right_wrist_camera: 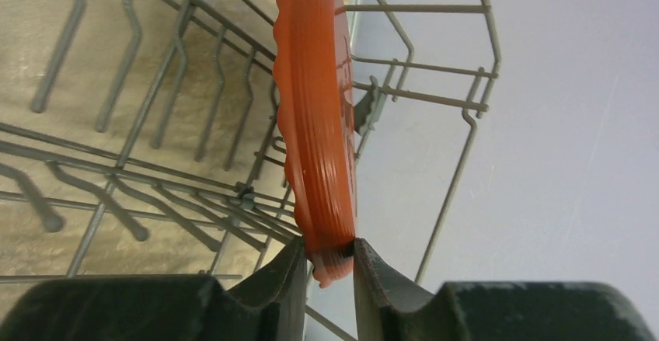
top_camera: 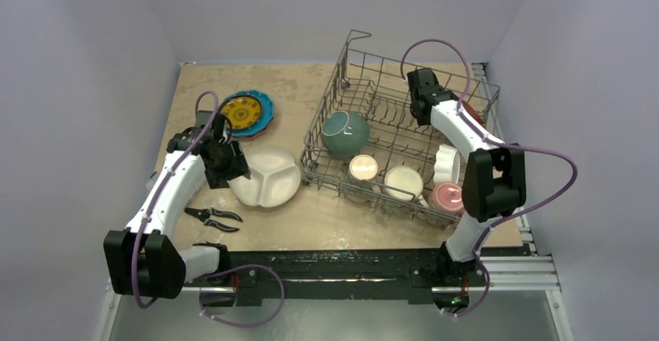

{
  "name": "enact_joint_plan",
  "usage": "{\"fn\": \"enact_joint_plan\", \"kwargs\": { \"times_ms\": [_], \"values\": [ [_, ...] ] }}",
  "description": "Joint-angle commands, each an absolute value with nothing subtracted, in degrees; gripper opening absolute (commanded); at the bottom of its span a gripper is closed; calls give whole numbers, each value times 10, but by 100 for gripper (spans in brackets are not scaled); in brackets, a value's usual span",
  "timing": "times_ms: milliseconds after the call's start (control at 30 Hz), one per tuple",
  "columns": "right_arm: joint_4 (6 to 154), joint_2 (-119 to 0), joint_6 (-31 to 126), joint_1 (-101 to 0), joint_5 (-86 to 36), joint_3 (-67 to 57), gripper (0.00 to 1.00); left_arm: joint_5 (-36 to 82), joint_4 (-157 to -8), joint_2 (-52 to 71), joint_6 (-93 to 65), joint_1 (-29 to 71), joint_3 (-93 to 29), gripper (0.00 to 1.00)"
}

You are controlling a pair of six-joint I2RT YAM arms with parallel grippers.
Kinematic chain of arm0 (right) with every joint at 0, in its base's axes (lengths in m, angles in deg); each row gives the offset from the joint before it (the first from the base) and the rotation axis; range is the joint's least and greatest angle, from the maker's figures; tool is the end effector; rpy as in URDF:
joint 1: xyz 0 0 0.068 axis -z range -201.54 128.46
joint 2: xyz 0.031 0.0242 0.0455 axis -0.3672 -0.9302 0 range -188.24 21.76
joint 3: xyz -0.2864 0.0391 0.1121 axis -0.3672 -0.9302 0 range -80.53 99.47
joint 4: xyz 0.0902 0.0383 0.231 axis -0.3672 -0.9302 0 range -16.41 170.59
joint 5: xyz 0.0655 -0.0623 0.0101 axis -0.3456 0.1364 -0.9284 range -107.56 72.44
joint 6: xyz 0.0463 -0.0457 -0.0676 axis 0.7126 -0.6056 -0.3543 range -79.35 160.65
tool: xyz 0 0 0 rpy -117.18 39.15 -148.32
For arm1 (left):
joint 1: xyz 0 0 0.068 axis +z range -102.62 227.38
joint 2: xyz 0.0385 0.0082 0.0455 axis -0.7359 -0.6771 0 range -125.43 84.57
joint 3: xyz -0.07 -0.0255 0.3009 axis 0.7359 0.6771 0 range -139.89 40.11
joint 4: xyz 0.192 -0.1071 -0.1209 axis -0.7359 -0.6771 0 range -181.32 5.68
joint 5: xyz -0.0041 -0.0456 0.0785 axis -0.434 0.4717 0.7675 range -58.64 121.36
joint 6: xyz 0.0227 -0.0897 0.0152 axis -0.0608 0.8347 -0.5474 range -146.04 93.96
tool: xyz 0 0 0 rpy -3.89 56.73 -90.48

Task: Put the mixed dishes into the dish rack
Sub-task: Place the plate at the center of the board, then pick up the plate from the dish rack.

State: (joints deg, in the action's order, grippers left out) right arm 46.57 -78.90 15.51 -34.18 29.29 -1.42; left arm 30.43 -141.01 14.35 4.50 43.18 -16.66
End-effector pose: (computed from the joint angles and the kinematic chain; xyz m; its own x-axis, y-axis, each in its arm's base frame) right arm 0.3940 0.0250 0.2718 -0.8359 -0.4853 -0.2563 -0.1130 0.6092 -0.7849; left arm 0.2122 -0.0170 0.2528 -0.8479 -0.4471 -0.2849 -0.4087 0.8935 -0.1858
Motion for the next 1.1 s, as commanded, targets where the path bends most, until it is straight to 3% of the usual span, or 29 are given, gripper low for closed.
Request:
{"fn": "enact_joint_plan", "kwargs": {
  "times_ms": [0, 167, 533, 1067],
  "values": [
    [470, -799, 163, -323, 292, 23, 16, 297, -1419, 174, 29, 432, -167, 61],
    [456, -804, 165, -323, 314, 59, 0, 297, -1423, 187, 24, 431, -166, 61],
    [459, -751, 179, -323, 395, 116, 0, 276, -1420, 188, 26, 431, -170, 62],
    [412, -709, 283, -320, 333, 191, 0, 232, -1416, 186, 28, 431, -183, 62]
  ]
}}
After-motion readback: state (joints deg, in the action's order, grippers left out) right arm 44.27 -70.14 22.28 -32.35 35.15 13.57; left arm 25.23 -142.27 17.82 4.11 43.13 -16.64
